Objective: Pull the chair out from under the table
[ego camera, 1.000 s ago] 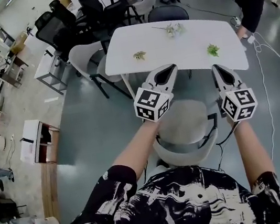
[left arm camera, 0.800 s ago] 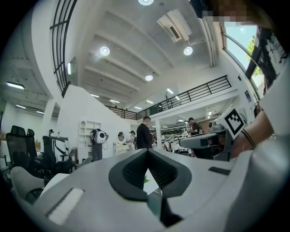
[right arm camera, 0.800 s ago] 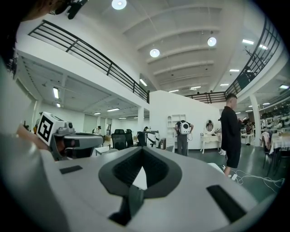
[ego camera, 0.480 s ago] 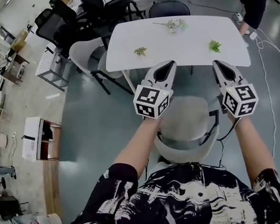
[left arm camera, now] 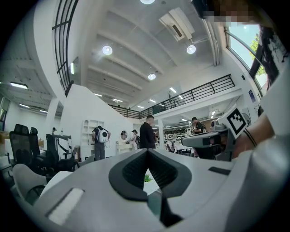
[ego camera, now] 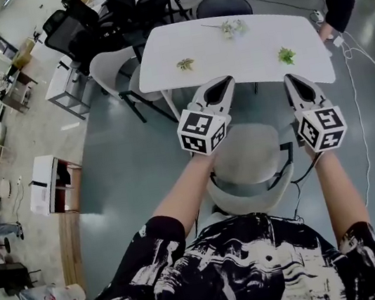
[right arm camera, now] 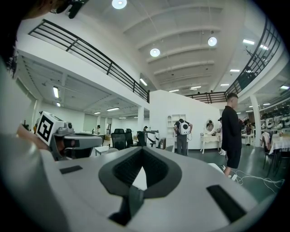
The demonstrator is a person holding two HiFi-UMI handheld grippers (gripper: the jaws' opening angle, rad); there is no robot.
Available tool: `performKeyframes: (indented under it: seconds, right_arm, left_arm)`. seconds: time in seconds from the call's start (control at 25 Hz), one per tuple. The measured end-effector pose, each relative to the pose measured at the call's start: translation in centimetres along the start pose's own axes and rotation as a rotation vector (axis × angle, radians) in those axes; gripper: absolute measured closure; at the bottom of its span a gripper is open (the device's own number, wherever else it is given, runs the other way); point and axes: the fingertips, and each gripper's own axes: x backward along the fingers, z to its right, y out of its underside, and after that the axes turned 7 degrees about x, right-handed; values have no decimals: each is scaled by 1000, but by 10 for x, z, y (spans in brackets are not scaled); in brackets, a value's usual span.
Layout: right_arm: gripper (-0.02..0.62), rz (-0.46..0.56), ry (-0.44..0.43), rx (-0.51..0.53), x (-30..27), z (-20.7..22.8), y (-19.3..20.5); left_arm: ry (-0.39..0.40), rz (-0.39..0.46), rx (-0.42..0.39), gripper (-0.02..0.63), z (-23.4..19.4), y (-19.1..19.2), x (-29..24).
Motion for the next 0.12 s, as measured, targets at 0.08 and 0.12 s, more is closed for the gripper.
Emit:
performKeyframes:
  seconds: [0.08, 0.12]
  right_arm:
    - [595, 3, -1, 1, -1, 2, -1]
    - [595, 4, -1, 2, -1, 2, -1]
  left_arm:
    - [-1, -1, -1, 601, 0, 0, -2]
    - [-2, -1, -2, 601, 0, 0, -3]
